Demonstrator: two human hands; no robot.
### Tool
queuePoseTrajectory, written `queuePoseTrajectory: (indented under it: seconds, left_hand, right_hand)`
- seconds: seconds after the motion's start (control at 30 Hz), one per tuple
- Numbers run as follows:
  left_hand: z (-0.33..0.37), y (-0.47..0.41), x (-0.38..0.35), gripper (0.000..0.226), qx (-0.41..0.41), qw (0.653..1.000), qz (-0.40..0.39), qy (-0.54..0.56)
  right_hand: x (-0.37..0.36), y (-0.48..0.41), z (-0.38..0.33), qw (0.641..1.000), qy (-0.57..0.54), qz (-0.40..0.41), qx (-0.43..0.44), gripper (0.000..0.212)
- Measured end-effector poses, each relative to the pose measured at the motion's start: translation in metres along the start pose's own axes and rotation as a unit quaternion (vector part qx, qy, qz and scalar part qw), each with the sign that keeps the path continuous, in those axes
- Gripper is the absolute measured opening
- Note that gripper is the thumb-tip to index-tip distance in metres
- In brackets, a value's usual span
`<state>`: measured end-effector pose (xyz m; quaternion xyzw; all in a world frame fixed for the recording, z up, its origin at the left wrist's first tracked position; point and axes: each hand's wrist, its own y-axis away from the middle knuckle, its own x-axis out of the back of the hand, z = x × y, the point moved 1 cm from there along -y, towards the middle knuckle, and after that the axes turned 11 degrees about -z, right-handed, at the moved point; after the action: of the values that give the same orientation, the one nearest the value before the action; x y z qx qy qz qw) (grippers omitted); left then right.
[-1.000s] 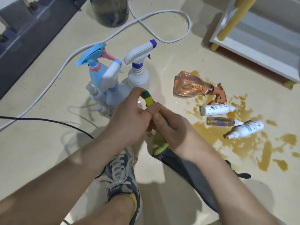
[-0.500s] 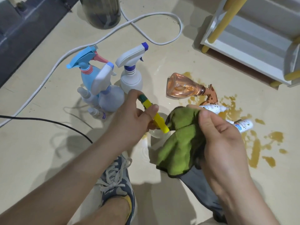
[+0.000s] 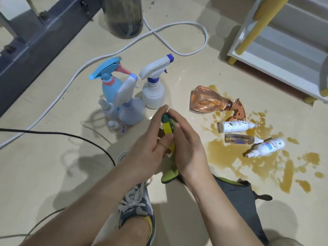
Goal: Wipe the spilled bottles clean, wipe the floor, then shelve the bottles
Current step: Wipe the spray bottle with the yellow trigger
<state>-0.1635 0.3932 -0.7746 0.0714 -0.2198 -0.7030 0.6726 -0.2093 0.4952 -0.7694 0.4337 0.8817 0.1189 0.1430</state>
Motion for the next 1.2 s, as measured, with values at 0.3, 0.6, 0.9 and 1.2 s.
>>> queuePoseTrajectory:
  seconds: [0.3,0.6,0.9,1.2]
  left_hand:
    - [0.0,-0.012,-0.01,0.051,-0.01,0.999,-0.031,0.041]
    - [-0.004,-0.019,-0.002,0.037,0.001,0.987,0.131,0.09]
    - [-0.01,-0.016,0.003,0.029,-0.016,0.983,0.114,0.143]
    - [-0.017,-0.009,0.013,0.028,0.01,0.962,0.181,0.206]
  right_hand:
    - [-0.01,0.02,0.001,0.987,0.126,0.08,0.054,0.045]
    - [-0.025,0.027,0.024,0.987,0.141,0.048,0.056,0.048]
    - [-0.021,-0.002,0.025,0.956,0.112,0.237,0.129,0.025]
    - [-0.015,-0.017,0.048,0.94,0.254,0.161,0.161,0.016]
